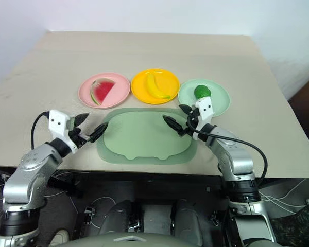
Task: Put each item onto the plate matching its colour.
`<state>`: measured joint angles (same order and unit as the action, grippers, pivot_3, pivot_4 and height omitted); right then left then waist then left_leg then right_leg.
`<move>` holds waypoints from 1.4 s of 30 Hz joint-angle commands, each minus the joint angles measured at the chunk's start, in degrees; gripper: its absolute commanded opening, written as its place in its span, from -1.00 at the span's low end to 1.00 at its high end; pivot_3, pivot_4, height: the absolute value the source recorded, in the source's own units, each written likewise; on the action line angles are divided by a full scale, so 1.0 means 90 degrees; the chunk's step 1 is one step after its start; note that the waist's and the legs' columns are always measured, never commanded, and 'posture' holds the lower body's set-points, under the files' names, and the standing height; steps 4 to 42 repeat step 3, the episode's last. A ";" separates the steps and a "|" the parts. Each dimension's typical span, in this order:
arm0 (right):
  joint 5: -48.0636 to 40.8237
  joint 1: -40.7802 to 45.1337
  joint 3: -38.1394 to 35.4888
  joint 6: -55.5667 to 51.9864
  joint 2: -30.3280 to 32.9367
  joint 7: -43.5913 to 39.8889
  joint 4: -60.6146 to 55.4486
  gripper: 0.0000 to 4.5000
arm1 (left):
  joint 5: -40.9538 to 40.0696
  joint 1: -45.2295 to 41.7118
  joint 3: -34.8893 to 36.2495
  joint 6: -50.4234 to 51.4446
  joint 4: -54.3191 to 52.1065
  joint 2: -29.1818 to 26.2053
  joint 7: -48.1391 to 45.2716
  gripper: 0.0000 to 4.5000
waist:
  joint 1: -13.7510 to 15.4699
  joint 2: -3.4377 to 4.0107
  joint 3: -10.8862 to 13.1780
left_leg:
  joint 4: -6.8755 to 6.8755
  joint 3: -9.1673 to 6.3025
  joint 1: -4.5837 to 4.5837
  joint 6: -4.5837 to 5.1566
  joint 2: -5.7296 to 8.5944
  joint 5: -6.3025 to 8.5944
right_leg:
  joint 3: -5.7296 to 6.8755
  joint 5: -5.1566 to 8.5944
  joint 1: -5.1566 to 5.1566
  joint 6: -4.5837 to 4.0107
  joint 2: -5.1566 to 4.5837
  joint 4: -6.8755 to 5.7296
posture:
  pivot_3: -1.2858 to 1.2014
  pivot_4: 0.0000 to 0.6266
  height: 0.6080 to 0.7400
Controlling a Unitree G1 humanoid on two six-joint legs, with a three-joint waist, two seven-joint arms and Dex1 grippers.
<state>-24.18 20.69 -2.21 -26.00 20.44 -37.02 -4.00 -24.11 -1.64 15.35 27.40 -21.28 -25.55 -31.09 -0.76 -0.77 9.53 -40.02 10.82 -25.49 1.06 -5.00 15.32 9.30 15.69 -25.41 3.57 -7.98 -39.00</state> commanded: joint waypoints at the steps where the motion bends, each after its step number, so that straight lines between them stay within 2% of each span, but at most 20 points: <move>1: -0.0168 0.0056 -0.0117 0.0037 0.0021 -0.0053 -0.0318 1.00 | -0.0511 0.0153 0.0555 -0.0244 -0.0241 -0.0116 -0.0291 0.99 | 0.0006 0.0000 0.0000 | 0.0000 0.0000 0.0000 0.0003 0.0000 0.0003 | 0.0000 0.0000 0.0000 0.0000 -0.0002 0.0000 | 0.03 -0.52 0.32; 42: -0.0162 0.0075 -0.0095 0.0063 0.0021 -0.0066 -0.0302 1.00 | -0.0529 0.0209 0.0606 -0.0411 -0.0121 -0.0201 -0.0465 0.99 | 0.0009 0.0001 0.0001 | 0.0000 -0.0001 0.0000 0.0007 0.0001 0.0005 | 0.0000 0.0001 0.0000 -0.0001 -0.0002 0.0002 | 0.03 -0.52 0.32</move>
